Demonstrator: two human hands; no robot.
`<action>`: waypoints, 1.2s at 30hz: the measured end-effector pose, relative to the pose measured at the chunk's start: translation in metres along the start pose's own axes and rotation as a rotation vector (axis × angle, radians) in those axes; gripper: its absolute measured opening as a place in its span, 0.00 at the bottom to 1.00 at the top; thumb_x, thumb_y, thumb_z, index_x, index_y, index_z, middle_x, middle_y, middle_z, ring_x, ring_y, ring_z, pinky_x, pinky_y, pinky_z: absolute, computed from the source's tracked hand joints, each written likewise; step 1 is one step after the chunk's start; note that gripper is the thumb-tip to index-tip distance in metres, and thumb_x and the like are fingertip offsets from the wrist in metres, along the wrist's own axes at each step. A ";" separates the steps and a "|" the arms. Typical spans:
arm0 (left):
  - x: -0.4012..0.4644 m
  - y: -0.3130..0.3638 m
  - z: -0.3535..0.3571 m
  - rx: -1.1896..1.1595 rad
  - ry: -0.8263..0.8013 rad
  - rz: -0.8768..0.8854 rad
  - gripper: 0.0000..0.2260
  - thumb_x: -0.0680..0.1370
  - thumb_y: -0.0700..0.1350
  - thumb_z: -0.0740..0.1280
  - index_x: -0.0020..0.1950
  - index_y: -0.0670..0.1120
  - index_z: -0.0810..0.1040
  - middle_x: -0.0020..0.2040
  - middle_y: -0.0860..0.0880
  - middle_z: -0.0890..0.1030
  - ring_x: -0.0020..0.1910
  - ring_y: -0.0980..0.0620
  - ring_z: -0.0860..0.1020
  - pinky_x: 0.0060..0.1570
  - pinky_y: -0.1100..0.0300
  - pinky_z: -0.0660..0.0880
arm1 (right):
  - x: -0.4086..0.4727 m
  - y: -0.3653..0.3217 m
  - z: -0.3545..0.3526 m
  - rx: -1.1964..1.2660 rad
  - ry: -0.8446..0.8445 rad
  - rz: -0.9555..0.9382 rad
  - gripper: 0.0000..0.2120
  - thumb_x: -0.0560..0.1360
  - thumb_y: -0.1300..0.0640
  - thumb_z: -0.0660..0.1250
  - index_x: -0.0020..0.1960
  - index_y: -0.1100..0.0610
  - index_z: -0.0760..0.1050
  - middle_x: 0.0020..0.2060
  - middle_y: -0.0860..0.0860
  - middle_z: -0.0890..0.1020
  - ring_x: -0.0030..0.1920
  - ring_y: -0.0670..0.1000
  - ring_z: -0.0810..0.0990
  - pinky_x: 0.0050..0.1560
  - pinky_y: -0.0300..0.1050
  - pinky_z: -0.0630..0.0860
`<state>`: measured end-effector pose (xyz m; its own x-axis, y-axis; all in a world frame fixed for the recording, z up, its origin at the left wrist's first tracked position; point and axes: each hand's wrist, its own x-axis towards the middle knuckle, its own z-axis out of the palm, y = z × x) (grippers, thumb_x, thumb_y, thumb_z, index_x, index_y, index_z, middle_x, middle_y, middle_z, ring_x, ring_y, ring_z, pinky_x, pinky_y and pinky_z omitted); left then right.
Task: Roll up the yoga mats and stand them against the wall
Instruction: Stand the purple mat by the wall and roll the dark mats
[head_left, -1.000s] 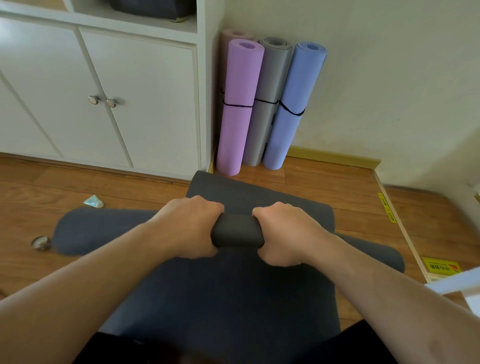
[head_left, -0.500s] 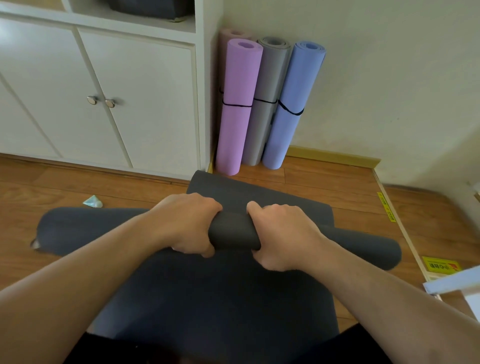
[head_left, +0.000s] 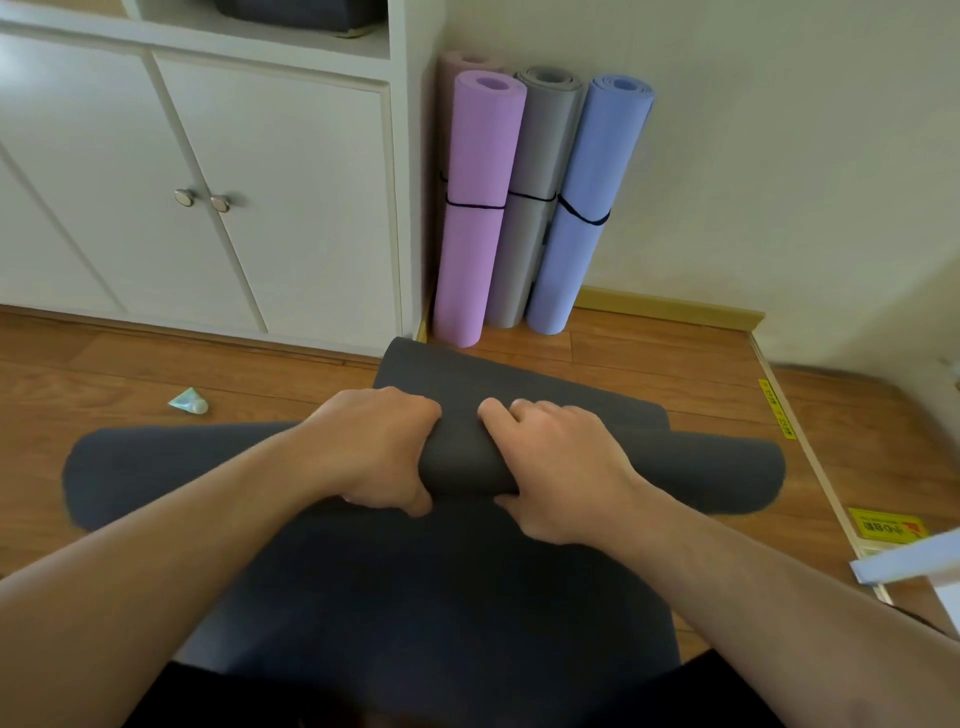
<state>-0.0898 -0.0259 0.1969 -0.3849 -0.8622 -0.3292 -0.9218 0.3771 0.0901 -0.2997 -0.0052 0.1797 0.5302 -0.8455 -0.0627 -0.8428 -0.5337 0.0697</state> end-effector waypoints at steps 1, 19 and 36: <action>-0.003 0.000 0.003 0.011 0.017 0.011 0.24 0.68 0.65 0.76 0.57 0.58 0.71 0.48 0.56 0.78 0.46 0.55 0.78 0.49 0.53 0.80 | 0.000 0.000 0.000 0.010 -0.025 0.000 0.34 0.72 0.44 0.78 0.69 0.50 0.62 0.51 0.49 0.79 0.49 0.54 0.81 0.45 0.50 0.78; -0.002 0.009 0.002 0.027 0.064 0.035 0.25 0.70 0.65 0.76 0.59 0.59 0.68 0.49 0.58 0.75 0.50 0.54 0.77 0.46 0.57 0.73 | -0.001 0.006 -0.002 0.046 -0.073 0.062 0.29 0.72 0.46 0.78 0.63 0.50 0.65 0.48 0.48 0.78 0.47 0.53 0.81 0.44 0.50 0.79; 0.001 0.007 -0.004 -0.050 -0.053 0.026 0.28 0.67 0.68 0.77 0.59 0.58 0.72 0.49 0.57 0.78 0.46 0.56 0.78 0.46 0.55 0.78 | 0.000 0.004 -0.010 -0.006 -0.105 0.046 0.33 0.71 0.40 0.78 0.65 0.50 0.64 0.48 0.48 0.79 0.47 0.54 0.81 0.46 0.53 0.81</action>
<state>-0.0967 -0.0250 0.2008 -0.4069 -0.8327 -0.3755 -0.9132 0.3804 0.1460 -0.3021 -0.0075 0.1895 0.4785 -0.8628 -0.1631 -0.8651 -0.4951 0.0805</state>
